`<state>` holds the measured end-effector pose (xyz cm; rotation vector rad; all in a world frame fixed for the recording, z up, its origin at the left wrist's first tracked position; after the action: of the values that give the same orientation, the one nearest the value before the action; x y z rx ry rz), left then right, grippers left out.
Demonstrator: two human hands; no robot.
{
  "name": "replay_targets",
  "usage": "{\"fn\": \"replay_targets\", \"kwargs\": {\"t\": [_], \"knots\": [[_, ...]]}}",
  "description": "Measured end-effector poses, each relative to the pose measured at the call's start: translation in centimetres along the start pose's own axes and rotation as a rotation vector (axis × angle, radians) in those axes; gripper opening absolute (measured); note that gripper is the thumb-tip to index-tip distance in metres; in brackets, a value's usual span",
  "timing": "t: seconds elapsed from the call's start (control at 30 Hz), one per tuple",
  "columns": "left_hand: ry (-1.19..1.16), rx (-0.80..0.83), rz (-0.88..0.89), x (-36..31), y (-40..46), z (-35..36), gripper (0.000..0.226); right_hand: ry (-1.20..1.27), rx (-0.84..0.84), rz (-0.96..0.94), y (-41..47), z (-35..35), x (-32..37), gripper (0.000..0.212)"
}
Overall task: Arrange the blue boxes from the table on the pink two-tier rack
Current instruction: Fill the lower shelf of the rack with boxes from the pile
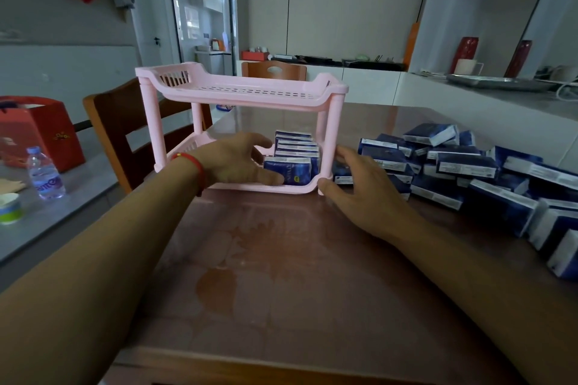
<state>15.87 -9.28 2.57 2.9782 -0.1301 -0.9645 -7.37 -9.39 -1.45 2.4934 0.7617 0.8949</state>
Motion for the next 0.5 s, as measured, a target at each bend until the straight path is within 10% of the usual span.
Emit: {"fn": "replay_targets", "kwargs": {"t": [0.5], "knots": [[-0.185,-0.058,0.035,0.13,-0.02,0.46,0.061,0.119,0.149,0.035,-0.11,0.27,0.72,0.047]]}}
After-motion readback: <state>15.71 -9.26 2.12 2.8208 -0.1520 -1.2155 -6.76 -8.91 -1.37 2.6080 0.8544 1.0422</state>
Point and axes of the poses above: each hand's wrist, its own y-axis towards the middle knuckle, its own z-axis out of the palm, x = y × z, the point moved 2 cm from there along y, towards the middle knuckle, and after that the axes turned 1 degree about -z, right-handed, at the moved point
